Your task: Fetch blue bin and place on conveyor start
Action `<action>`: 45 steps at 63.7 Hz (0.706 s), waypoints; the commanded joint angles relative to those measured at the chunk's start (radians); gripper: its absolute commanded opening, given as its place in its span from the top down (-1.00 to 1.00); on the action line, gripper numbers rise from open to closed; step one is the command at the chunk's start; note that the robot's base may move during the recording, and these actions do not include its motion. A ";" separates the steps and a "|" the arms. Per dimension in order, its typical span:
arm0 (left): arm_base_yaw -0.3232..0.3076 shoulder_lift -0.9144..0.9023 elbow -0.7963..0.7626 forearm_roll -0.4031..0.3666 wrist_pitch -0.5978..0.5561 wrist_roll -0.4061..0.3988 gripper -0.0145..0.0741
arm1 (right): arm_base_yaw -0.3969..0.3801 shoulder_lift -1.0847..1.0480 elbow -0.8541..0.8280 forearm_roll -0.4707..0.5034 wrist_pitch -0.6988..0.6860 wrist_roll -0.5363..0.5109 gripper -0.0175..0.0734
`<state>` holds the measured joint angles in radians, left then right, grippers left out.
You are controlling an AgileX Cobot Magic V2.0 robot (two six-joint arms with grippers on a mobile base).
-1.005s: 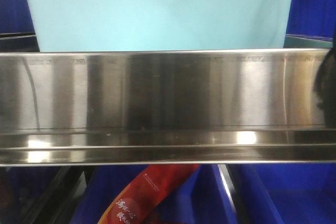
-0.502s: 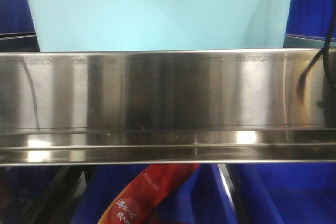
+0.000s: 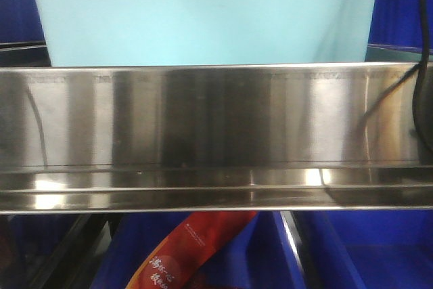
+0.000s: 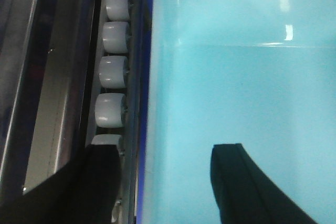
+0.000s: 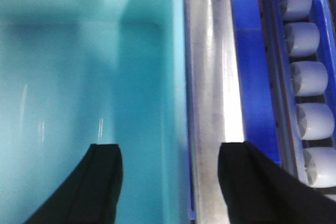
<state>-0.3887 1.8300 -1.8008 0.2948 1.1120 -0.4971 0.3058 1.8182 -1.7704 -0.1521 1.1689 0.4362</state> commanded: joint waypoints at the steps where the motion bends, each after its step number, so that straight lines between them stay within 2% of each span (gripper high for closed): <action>1: -0.002 -0.008 -0.004 -0.003 -0.001 -0.008 -0.02 | -0.004 -0.005 -0.006 -0.002 -0.006 0.000 -0.04; 32: 0.001 0.016 -0.003 -0.003 -0.010 -0.008 0.06 | -0.004 -0.005 -0.006 -0.002 -0.008 0.000 -0.04; 45: 0.031 0.021 0.014 -0.053 0.001 -0.006 0.06 | -0.004 -0.005 -0.006 -0.002 -0.008 0.000 -0.04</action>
<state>-0.3692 1.8483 -1.7917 0.2617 1.1139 -0.4971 0.3058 1.8182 -1.7704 -0.1475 1.1689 0.4382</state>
